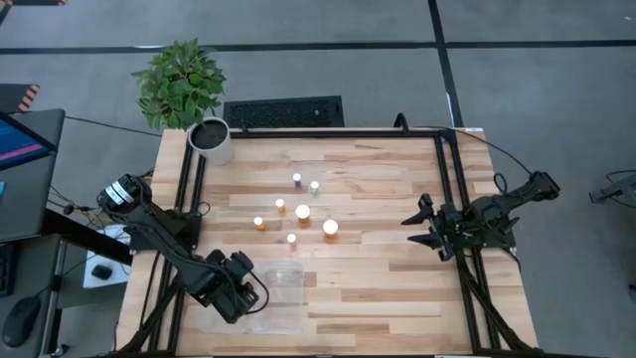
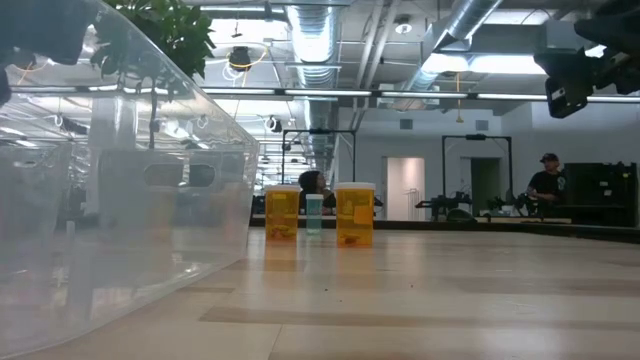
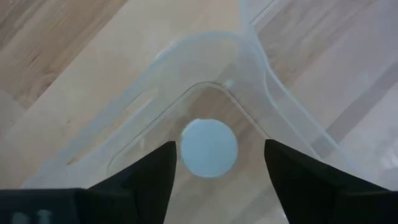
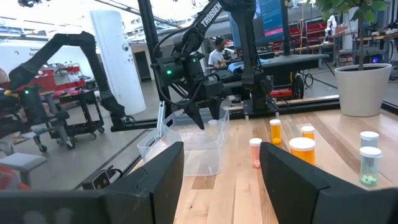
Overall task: Pick and place medicine bottles into bin by pill shape (circle, oval)
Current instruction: Put the small yellow tablet bottle into the left transparent bin, then put the small orange capsule bottle into the right transparent bin
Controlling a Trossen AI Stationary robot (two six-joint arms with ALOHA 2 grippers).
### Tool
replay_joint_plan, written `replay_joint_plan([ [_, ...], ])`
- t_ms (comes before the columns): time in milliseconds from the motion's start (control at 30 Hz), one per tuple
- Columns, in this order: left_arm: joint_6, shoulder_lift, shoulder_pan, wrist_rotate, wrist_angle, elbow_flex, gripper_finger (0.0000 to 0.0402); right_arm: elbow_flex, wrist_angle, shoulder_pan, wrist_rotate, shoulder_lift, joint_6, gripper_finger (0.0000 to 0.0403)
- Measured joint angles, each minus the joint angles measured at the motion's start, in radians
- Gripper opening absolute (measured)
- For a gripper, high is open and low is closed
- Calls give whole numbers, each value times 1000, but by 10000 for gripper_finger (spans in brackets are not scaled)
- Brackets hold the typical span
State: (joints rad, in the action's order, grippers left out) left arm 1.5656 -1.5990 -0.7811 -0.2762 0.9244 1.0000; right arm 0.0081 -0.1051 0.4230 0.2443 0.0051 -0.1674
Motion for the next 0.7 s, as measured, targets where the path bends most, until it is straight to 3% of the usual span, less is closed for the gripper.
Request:
replay_joint_plan([
  [433, 9, 6, 0, 30, 6, 0, 251, 0, 0, 0, 0, 0, 1, 226],
  [700, 29, 74, 0, 6, 30, 1, 251, 0, 0, 0, 0, 0, 3, 226],
])
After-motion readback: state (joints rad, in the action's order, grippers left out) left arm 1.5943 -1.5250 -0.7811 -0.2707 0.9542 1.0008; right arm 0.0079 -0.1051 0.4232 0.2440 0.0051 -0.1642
